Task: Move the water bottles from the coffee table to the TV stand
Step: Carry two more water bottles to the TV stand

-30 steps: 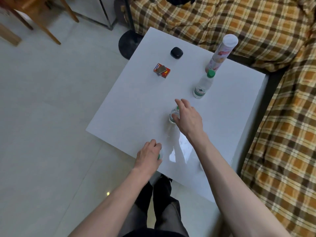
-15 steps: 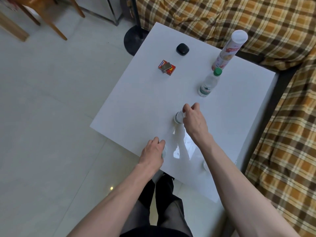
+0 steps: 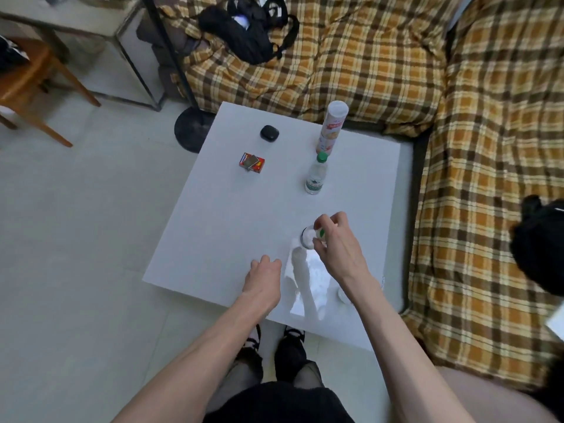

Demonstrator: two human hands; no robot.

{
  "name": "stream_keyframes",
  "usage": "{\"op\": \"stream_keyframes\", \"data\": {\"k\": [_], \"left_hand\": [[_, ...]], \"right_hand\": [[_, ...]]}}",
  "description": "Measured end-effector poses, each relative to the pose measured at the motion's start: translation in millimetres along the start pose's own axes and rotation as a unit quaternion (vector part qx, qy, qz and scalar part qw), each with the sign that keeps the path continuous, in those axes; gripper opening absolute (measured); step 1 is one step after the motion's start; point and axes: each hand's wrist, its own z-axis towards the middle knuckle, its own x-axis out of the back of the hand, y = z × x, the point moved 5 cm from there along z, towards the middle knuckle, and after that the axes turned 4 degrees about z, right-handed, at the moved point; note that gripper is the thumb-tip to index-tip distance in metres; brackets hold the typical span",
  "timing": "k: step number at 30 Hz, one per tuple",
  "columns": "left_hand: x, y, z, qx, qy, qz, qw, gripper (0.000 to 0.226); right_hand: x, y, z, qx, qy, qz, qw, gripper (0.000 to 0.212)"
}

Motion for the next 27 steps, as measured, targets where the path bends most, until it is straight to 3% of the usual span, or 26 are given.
{"op": "stream_keyframes", "data": {"k": [5, 14, 27], "left_hand": [[37, 16, -17, -0.018, 0.000, -0.006, 1.000, 0.032], [69, 65, -43, -0.181, -0.016, 0.060, 0.981, 0.031], [6, 181, -147, -0.398, -0.100, 0.255, 0.875, 0.022]], "right_hand": [[48, -23, -55, -0.004, 0.097, 0.042, 0.994, 0.018], [106, -35, -148, -0.094, 0.240, 0.059, 0.965, 0.021], [159, 14, -351, -0.268, 0.384, 0.024, 0.883, 0.022]]}}
